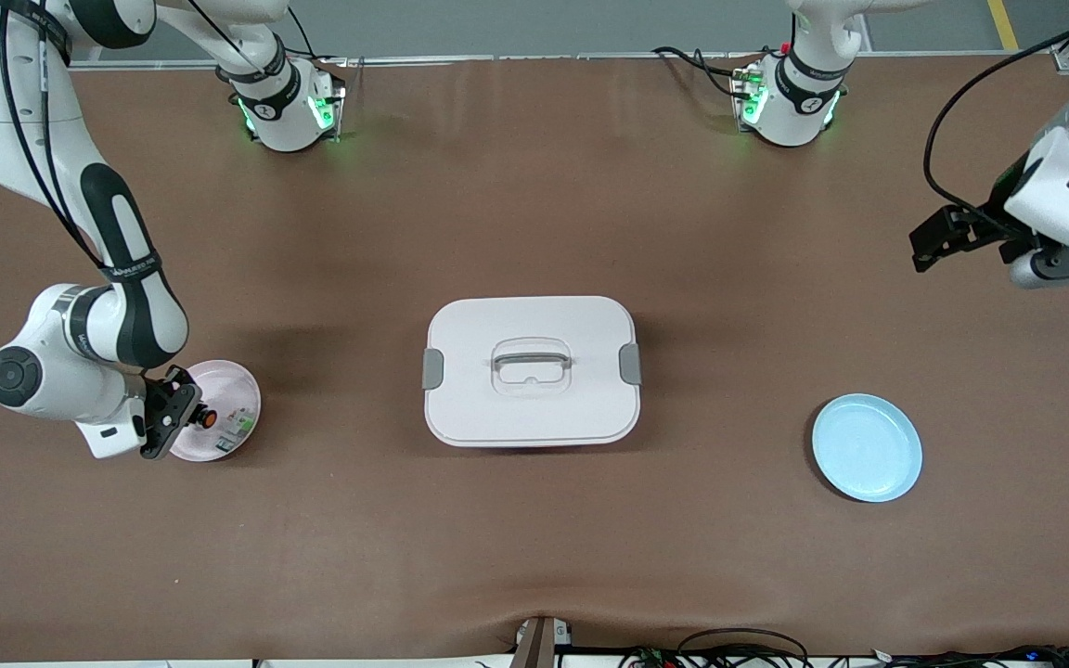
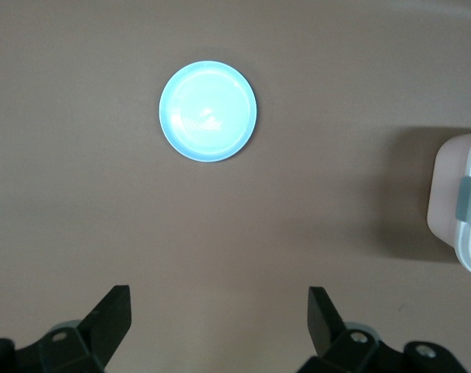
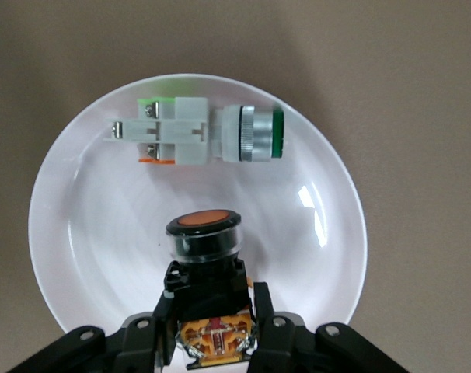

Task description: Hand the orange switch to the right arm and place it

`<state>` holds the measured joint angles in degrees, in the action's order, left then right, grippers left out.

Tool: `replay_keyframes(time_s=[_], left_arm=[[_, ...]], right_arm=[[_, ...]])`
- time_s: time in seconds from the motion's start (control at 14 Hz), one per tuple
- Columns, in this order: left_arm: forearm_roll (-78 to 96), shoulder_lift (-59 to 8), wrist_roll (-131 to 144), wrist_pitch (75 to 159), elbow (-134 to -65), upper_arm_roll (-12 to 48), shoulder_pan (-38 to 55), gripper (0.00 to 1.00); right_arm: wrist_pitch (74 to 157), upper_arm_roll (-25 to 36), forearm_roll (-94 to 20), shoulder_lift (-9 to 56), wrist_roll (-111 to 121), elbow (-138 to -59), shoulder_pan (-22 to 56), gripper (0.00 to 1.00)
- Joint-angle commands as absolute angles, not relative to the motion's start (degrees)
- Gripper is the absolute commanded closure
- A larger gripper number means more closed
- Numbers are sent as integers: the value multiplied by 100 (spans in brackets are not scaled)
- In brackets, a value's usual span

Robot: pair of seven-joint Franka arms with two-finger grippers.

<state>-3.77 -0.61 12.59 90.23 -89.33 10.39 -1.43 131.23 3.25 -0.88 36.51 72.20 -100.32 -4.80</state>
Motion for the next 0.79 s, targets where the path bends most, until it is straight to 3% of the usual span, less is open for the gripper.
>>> replay_keyframes(time_s=[0.0,0.57,0.64,0.71], left_arm=[[-89,517,1187,9176,-9622,520,228,0],[9,1160,1143,9062,-10125,510,316,0],[-35,1160,1056,9062,-10116,501,316,0],[-105,1151,1029,9053,-10090,501,325,0]], right_arm=[[13183,255,-70,3656,7260,-10098,-536,97],[13562,255,-79,3656,7251,-10327,-519,96],[13562,255,-79,3656,7251,-10327,-519,94],[13562,255,-79,3656,7251,-10327,-519,86]])
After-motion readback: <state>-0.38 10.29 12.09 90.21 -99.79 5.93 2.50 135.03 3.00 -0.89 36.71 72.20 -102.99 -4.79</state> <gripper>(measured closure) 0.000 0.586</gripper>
